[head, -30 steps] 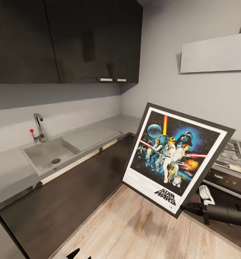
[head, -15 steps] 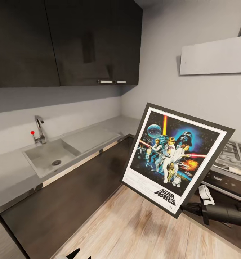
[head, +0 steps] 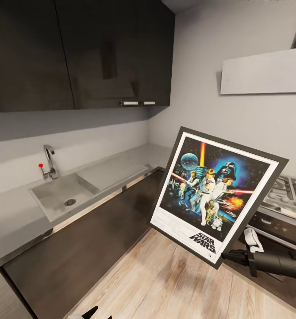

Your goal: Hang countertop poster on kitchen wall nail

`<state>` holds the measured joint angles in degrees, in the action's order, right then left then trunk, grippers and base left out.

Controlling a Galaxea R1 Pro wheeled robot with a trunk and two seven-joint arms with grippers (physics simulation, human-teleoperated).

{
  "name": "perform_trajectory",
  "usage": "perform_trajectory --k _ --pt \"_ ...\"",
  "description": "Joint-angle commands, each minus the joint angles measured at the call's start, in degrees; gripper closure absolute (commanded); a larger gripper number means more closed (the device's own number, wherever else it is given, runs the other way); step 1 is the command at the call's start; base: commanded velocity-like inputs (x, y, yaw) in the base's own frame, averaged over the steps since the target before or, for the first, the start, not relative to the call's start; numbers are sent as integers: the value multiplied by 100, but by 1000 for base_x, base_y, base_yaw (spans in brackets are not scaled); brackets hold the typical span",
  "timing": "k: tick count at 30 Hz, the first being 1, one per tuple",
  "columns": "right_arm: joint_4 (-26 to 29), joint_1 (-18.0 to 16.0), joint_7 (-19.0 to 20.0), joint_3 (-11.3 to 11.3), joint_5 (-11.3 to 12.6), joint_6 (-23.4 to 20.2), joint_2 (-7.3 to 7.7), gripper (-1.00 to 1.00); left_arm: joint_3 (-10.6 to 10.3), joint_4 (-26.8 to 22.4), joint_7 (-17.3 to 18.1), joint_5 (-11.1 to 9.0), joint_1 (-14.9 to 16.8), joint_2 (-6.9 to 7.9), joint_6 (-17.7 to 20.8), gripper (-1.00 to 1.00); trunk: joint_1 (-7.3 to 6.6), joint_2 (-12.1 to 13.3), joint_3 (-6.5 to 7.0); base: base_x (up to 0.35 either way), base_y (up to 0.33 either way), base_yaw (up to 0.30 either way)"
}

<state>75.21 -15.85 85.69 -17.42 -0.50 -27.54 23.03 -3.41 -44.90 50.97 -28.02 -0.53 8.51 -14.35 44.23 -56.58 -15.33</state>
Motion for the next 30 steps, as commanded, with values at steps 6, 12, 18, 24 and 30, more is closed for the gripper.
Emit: perform_trajectory --k 6,12,18,24,30 --pt "2 -5 35 -6 -3 -74 0 100 -28 -1 -8 -31 1 6 -31 -100 -132 237 102 0 0 0" --pt "2 -4 35 -7 -3 -70 -5 100 -28 -1 -8 -33 1 9 -26 -100 -263 478 210 0 0 0" --pt "2 -5 34 -10 -3 -68 -6 100 -28 -1 -8 -34 1 5 -24 -100 -395 719 318 0 0 0" --pt "2 -6 22 -25 -1 -72 -8 100 -28 -1 -8 -29 1 2 -15 -100 -527 959 425 0 0 0" --pt "2 -6 25 -27 4 -68 -9 100 -28 -1 -8 -28 1 2 -15 -100 -659 1200 533 0 0 0"
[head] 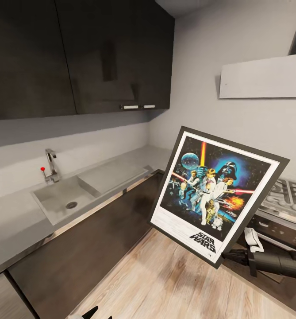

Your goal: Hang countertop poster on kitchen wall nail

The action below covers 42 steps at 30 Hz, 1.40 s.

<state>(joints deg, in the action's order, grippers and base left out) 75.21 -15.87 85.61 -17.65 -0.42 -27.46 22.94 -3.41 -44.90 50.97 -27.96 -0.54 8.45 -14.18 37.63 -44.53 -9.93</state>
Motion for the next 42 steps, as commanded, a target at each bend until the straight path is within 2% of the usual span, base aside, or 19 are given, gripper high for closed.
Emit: perform_trajectory --k 1,42 --pt "2 -3 34 -3 -2 -76 0 100 -28 -1 -8 -34 1 8 -33 -100 -21 35 11 0 0 0" --pt "2 4 26 -2 -10 -58 -9 100 -28 -1 -8 -34 1 8 -33 -100 -922 1680 747 0 0 0"
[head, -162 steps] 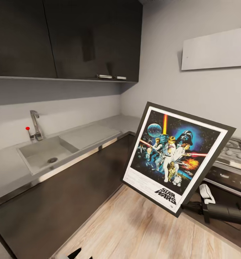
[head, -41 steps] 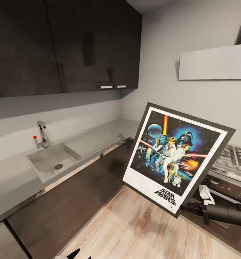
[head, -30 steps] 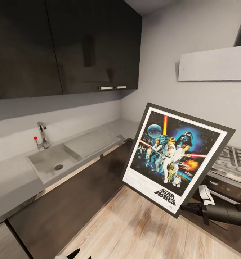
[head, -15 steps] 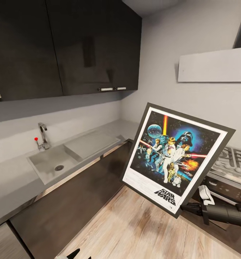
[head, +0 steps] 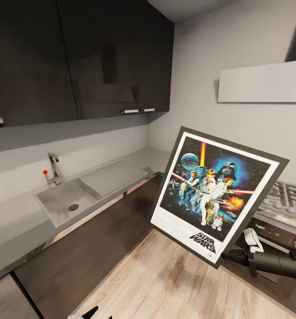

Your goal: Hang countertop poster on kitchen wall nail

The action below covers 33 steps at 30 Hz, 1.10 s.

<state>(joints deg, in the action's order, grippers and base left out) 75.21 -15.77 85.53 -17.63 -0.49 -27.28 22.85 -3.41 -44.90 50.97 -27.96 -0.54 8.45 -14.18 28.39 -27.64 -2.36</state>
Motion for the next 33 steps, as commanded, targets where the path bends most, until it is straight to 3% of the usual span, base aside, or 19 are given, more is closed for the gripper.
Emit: perform_trajectory --k 1,12,33 --pt "2 -5 34 -4 -3 -76 0 100 -28 -1 -8 -34 2 8 -33 -100 -19 31 8 0 0 0" --pt "2 -5 34 -4 -3 -76 0 100 -28 -1 -8 -34 2 8 -33 -100 -261 473 205 0 0 0" --pt "-3 -5 36 -13 3 -76 0 100 -28 0 0 -34 2 8 -43 -100 -261 473 205 -4 0 0"
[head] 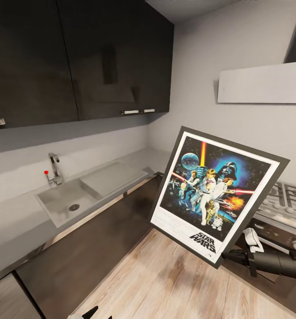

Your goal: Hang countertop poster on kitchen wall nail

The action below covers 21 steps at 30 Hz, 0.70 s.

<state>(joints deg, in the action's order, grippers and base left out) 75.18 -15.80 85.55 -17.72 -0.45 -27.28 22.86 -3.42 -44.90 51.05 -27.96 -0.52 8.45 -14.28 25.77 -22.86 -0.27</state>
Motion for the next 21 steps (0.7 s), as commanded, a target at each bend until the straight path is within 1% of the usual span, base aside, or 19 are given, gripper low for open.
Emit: perform_trajectory --k 1,6,10,17,21 --pt "2 -2 36 -4 -2 -76 0 100 -28 0 -8 -34 -1 8 -32 -100 1 -6 -3 -115 0 0" --pt "5 -2 35 -3 -2 -76 0 100 -28 4 -8 -34 -1 7 -38 -100 1 -6 -3 -248 0 1" --pt "6 -2 33 4 -6 -72 0 100 -28 6 -8 -34 -1 7 -42 -100 1 -6 -15 -295 0 78" --pt "6 -2 24 19 -16 -67 0 100 -28 7 -8 -34 -1 7 -44 -100 1 -6 -54 -100 0 177" --pt "6 -2 -22 22 -17 -67 0 100 -28 7 -8 -34 -1 7 -47 -100 1 -6 -79 -262 0 197"
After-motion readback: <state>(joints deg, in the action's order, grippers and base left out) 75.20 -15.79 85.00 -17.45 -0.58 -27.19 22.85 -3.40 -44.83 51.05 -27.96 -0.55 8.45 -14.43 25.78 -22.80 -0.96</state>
